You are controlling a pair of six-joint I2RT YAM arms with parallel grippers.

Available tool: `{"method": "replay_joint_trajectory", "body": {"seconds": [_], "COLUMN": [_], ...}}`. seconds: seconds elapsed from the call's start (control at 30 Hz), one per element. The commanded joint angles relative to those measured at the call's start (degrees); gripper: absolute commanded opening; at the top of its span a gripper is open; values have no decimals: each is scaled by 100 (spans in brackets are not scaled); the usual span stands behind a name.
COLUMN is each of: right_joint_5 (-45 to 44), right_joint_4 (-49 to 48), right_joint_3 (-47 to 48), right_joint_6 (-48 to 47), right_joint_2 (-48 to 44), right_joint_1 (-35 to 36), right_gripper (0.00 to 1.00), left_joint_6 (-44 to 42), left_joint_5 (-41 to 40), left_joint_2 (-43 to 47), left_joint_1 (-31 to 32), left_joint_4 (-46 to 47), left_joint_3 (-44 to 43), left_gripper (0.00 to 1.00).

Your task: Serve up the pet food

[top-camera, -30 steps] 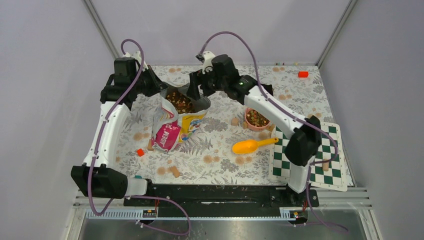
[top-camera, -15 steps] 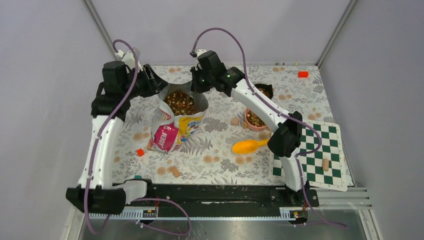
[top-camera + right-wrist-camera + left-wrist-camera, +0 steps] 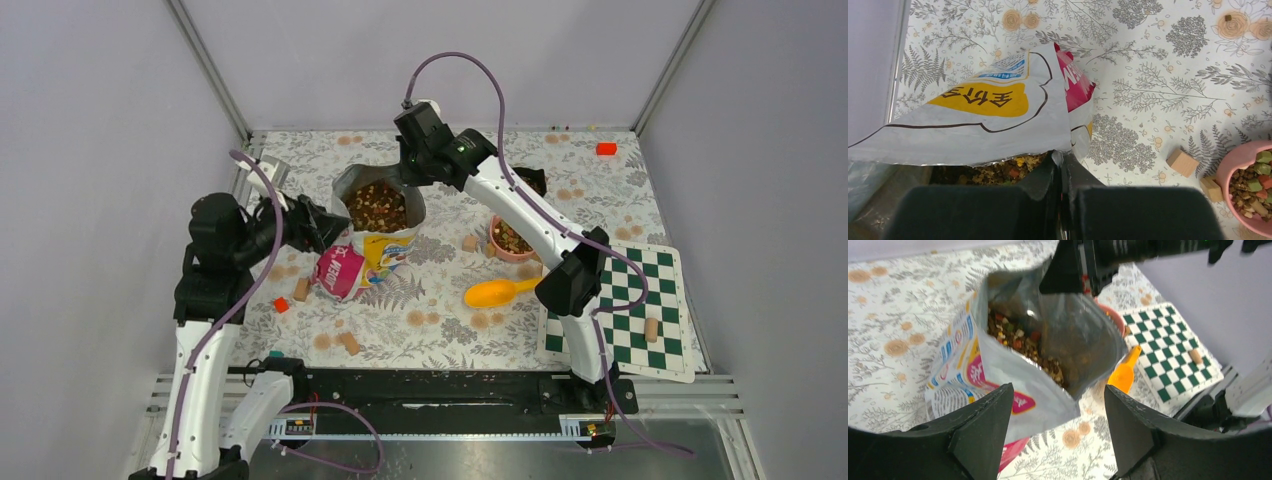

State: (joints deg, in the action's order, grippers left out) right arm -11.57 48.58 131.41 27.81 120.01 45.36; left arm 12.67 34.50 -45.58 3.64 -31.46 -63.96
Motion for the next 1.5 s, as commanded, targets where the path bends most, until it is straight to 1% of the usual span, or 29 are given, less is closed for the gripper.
{"method": "replay_joint_trajectory", "body": {"seconds": [0.0,0.07,0.17,0.23,0.3,0.37,0.43,0.47,0.53,0.6,0.63,0.83,1.03,1.17,1.3,1.37,1.43,1.47], "right_joint_5": [-371,-290,-271,-217,-185,-171,-161,-161,-167,-213,-271,-503,-675,-673,-784,-718,-313,-79], "right_joint_4": [-75,-39,4,9,6,2,3,8,17,48,69,290,260,249,250,256,249,228], "right_joint_3": [502,499,491,477,478,473,480,475,473,517,562,1227,1553,1471,1108,855,588,437], "right_joint_6": [116,84,75,88,105,118,123,131,150,145,129,70,-61,-83,-58,-63,-179,-262], "right_joint_2": [-718,-695,-661,-644,-621,-596,-583,-583,-594,-600,-608,-618,-941,-1126,-1310,-1401,-1506,-1570], "right_joint_1": [-55,-59,-61,-62,-59,-60,-59,-59,-60,-62,-67,-305,-453,-464,-494,-541,-623,-685], "right_gripper": [0,0,0,0,0,0,0,0,0,0,0,0,0,0,0,1,31,49], "left_joint_6": [-719,-839,-1093,-1218,-1392,-1367,-1300,-1292,-1337,-1436,-1491,-1958,-2813,-2900,-2854,-2890,-2992,-3025], "left_joint_5": [552,559,517,310,-160,-842,-1333,-1464,-1511,-1592,-1684,-2634,-3644,-3664,-3407,-3140,-2864,-2766], "left_joint_2": [281,357,389,420,420,393,338,313,288,303,334,668,1105,1017,862,826,809,798], "left_joint_1": [153,337,621,806,970,1107,1171,1194,1223,1239,1244,1239,1228,1222,1226,1227,1209,1204], "left_joint_4": [633,875,973,1031,1120,1281,1413,1457,1492,1493,1475,1479,1803,2062,2406,2470,2310,2252], "left_joint_3": [673,1048,1329,1445,1509,1567,1602,1625,1649,1659,1648,1382,1209,1032,1014,1123,1214,1276], "left_gripper": [66,65,65,65,64,55,43,40,29,8,0,0,0,0,0,0,0,0]}}
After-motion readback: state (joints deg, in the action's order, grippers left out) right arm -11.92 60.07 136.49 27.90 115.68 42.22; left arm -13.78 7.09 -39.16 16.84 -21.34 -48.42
